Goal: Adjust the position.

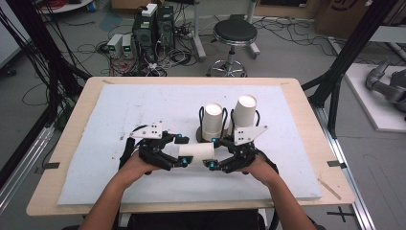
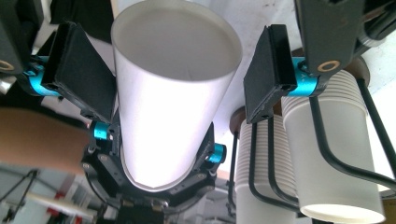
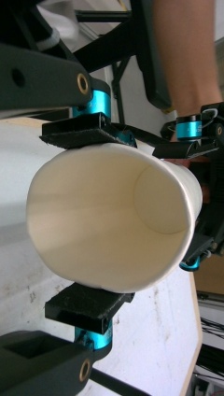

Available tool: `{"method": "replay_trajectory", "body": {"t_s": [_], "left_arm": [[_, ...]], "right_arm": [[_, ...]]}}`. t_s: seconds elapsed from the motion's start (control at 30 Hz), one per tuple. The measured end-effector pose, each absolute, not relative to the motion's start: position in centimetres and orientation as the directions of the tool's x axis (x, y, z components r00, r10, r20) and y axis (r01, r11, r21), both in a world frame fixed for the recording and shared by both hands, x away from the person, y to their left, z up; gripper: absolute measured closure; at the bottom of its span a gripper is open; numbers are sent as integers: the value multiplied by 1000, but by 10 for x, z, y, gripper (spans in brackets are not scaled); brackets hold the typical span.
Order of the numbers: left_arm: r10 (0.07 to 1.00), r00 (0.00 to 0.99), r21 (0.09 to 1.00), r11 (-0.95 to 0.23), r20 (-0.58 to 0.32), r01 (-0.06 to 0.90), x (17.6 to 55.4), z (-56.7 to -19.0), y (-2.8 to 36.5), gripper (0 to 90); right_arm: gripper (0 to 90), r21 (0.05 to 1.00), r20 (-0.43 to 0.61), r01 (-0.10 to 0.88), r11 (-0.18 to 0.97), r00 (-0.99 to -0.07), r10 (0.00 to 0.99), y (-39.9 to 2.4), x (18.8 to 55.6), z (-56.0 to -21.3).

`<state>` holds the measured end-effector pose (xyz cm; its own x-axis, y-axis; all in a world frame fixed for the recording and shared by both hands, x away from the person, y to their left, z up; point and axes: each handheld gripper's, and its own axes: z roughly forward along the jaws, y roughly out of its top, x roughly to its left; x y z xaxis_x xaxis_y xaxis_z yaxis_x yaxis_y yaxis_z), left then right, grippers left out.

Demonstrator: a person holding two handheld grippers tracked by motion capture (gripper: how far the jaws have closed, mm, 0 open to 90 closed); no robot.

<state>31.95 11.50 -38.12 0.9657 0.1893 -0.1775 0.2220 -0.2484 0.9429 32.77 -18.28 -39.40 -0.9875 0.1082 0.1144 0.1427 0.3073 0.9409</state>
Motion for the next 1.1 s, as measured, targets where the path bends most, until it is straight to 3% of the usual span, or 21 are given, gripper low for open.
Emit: {"method": "replay_trajectory", "body": {"t_s": [0.2,0.43,0.77,0.97,1.1], "left_arm": [[133,975,939,-271,-180,210,319,-388,114,345],[124,975,959,-191,-186,207,319,-387,117,349],[131,975,948,-239,-181,208,317,-391,111,350],[186,970,928,-311,-154,207,316,-392,105,262],[155,980,924,-340,-128,175,316,-394,103,325]], "right_arm": [[361,944,131,151,293,-988,87,-184,328,-393],[237,948,212,233,218,-970,117,-183,329,-393],[339,955,165,180,237,-983,82,-183,328,-392],[349,949,151,172,262,-984,99,-183,329,-392],[352,946,149,170,276,-984,98,-182,329,-392]]}}
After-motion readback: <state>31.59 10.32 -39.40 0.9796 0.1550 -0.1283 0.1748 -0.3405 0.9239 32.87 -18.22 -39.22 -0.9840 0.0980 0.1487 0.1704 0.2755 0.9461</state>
